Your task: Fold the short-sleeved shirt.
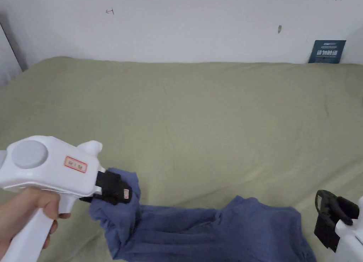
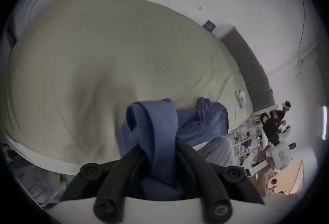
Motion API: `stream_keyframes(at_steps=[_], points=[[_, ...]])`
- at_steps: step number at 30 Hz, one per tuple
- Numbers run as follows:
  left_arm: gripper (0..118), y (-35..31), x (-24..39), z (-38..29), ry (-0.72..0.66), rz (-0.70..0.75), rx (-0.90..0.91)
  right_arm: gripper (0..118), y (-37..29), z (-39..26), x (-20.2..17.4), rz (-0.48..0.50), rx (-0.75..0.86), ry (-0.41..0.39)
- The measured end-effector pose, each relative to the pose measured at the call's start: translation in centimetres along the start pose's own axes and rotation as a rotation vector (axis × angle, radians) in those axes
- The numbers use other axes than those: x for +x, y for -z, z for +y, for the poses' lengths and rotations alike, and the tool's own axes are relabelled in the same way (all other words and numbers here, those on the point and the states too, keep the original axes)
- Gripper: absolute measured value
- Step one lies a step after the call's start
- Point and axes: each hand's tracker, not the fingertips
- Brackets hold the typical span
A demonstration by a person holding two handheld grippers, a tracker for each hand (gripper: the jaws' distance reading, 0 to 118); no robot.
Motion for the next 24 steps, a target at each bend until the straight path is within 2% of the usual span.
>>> stream_keyframes(at_steps=[5, 7, 8, 9, 10, 11, 12, 13, 16, 17, 18, 19, 20, 21, 22, 24], points=[[9, 8.2, 5.5, 0.5, 0.067, 0.029, -0.088, 1, -0.5, -0.1, 1.5, -0.02, 0.0, 0.033], [23, 11.8, 6.5, 0.7, 0.087, 0.077, -0.108, 1, -0.6, -0.1, 1.9, -0.031, 0.001, 0.038], [23, 13.6, 7.1, 0.5, 0.115, 0.102, -0.117, 1, -0.6, -0.1, 2.2, -0.035, 0.001, 0.042], [76, 15.1, 7.6, 0.2, 0.113, 0.056, -0.125, 1, -0.6, -0.1, 2.5, -0.038, -0.001, 0.049], [113, 16.3, 7.9, -0.1, 0.107, 0.021, -0.143, 1, -0.6, -0.2, 2.7, -0.043, -0.004, 0.055], [118, 16.5, 8.1, -0.1, 0.076, -0.019, -0.143, 1, -0.6, -0.2, 2.9, -0.05, -0.009, 0.059], [112, 17.0, 7.8, 0.4, 0.039, -0.037, -0.119, 1, -0.7, -0.2, 3.1, -0.052, -0.01, 0.062], [112, 16.9, 7.6, 0.5, 0.02, -0.043, -0.109, 1, -0.7, -0.3, 3.2, -0.054, -0.012, 0.065], [110, 12.7, 6.8, 0.8, 0.0, -0.099, -0.067, 1, -0.4, -0.5, 3.5, -0.056, -0.023, 0.071], [106, 11.1, 6.1, 0.8, 0.001, -0.1, -0.038, 1, -0.3, -0.7, 3.6, -0.056, -0.028, 0.075], [87, 9.6, 5.3, 0.7, -0.001, -0.086, 0.01, 1, -0.1, -0.8, 3.6, -0.053, -0.032, 0.083], [59, 8.8, 4.4, 0.5, -0.008, -0.078, 0.043, 1, 0.0, -0.9, 3.5, -0.049, -0.037, 0.092], [16, 8.3, 3.4, 0.4, -0.015, -0.057, 0.046, 1, 0.1, -1.1, 3.5, -0.042, -0.043, 0.099], [0, 8.5, 2.5, 0.4, -0.006, -0.04, 0.024, 1, 0.3, -1.2, 3.5, -0.033, -0.05, 0.108], [0, 8.4, 3.1, -0.2, -0.027, 0.007, 0.02, 1, 0.5, -1.3, 3.4, -0.029, -0.054, 0.111], [0, 9.6, 3.0, -0.7, -0.043, -0.009, -0.022, 1, 0.8, -1.5, 3.1, -0.021, -0.063, 0.109]])
